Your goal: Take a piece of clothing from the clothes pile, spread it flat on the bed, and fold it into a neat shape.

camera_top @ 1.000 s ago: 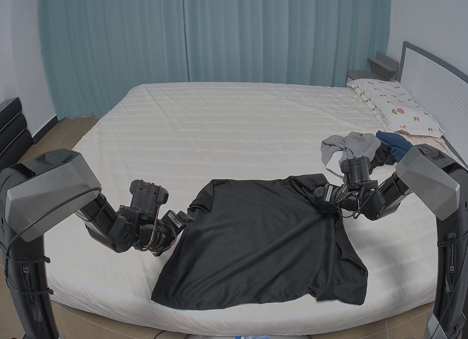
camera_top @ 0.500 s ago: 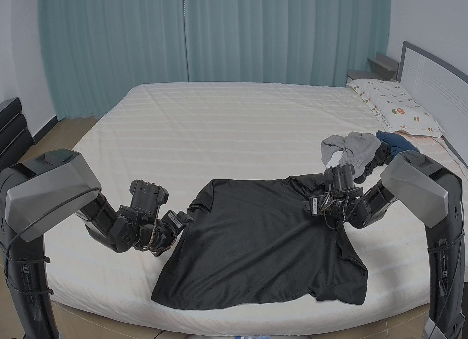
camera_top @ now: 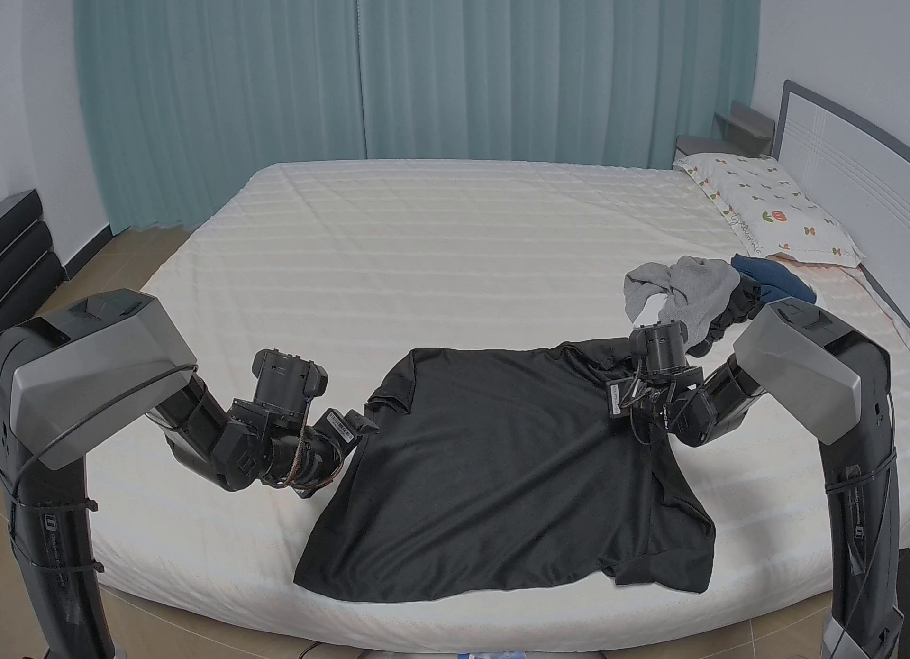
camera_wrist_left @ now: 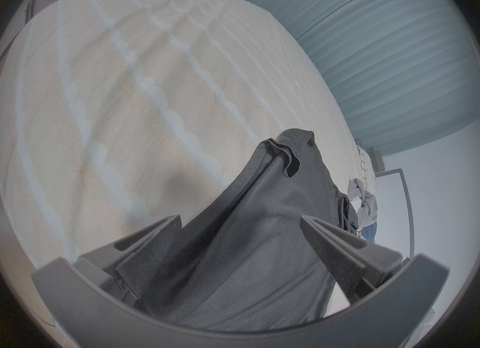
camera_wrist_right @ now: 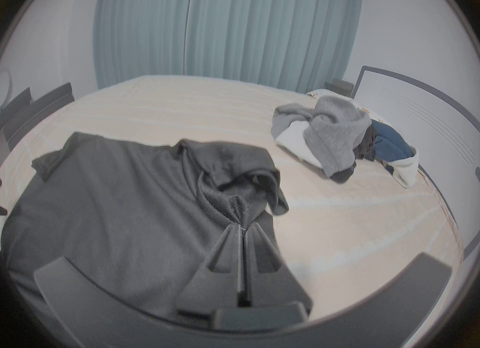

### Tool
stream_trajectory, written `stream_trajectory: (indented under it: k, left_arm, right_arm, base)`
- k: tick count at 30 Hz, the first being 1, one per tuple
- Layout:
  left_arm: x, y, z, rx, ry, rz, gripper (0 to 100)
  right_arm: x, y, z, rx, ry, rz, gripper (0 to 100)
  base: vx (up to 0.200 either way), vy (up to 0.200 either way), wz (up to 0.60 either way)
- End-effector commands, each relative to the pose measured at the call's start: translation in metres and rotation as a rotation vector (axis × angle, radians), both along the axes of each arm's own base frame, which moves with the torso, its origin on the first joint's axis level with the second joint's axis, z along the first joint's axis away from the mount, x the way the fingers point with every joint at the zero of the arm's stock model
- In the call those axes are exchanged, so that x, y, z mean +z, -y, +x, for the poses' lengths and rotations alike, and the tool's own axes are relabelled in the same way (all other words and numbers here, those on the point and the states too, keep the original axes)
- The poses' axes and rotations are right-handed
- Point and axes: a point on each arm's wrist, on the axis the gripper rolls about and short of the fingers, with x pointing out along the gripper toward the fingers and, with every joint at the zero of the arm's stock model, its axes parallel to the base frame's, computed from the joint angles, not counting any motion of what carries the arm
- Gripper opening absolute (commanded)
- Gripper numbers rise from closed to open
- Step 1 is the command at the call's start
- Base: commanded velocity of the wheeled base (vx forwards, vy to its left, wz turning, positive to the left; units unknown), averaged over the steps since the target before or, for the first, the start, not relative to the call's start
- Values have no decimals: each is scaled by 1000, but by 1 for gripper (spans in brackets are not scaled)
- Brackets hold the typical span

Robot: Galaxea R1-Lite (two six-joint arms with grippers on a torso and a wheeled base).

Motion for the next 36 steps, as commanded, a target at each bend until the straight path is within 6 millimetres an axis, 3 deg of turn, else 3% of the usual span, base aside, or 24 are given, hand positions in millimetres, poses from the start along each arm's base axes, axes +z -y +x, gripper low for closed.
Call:
stream_trajectory:
  k: [1,11,16,29,30,34,36]
  left_arm:
    - [-1,0,0,-2,-2,5,100]
    - [-4,-1,-3,-27,-10,44,100]
    - [-9,-2,-8,-61,-21,85,100]
    - [-12,-3,-9,-62,-29,94,100]
    - [-12,-3,-9,-62,-30,95,100]
    - [-14,-4,-12,-79,-36,113,100]
    - [-13,-4,-13,-79,-34,113,100]
  right_arm:
    - [10,9,6,-21,68,25,0]
    - [28,34,7,-98,97,189,0]
    - [29,58,4,-137,83,262,0]
    - [4,114,10,-245,51,414,0]
    - [3,116,11,-249,52,416,100]
    - [-16,129,13,-274,35,442,100]
    - [-15,133,13,-298,41,490,100]
  base:
    - [0,0,0]
    - [0,0,0]
    - [0,0,0]
    - [0,0,0]
    - [0,0,0]
    - [0,0,0]
    - [0,0,0]
